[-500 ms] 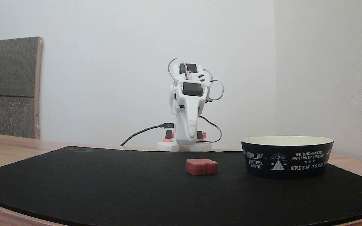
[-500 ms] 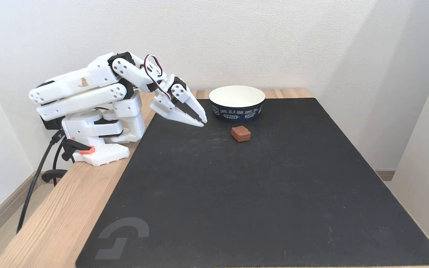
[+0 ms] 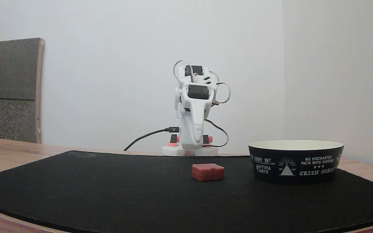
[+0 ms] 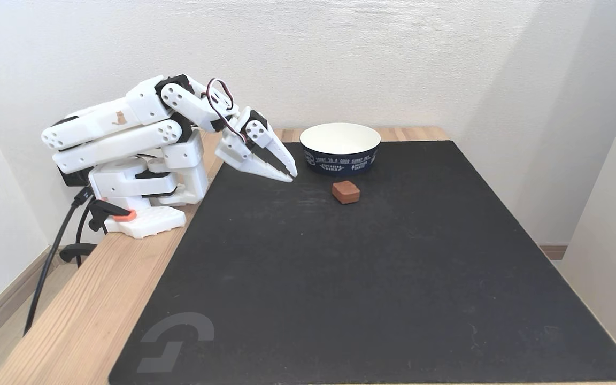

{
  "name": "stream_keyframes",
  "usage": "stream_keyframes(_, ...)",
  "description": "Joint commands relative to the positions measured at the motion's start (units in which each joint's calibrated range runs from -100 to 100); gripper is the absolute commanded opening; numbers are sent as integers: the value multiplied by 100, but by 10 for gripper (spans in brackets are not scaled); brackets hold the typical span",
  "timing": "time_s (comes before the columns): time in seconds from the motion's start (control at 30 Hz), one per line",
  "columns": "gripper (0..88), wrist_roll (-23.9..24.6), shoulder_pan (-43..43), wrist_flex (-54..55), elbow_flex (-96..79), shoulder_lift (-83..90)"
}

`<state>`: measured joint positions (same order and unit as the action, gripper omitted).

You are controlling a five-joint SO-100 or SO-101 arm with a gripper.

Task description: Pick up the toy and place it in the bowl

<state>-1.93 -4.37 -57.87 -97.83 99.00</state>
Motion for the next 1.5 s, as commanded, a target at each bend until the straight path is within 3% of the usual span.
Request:
stream_keyframes(0.0, 30, -21, 56, -30, 8, 33)
stream_keyframes(1.0, 41, -31, 31, 29, -37, 50)
stream_keyframes(1.23, 339, -5, 56, 29, -28, 50)
stream_keyframes(1.33, 395, -16, 56, 29, -28, 42)
stream_keyframes(1.47, 395, -26, 56, 29, -19, 42)
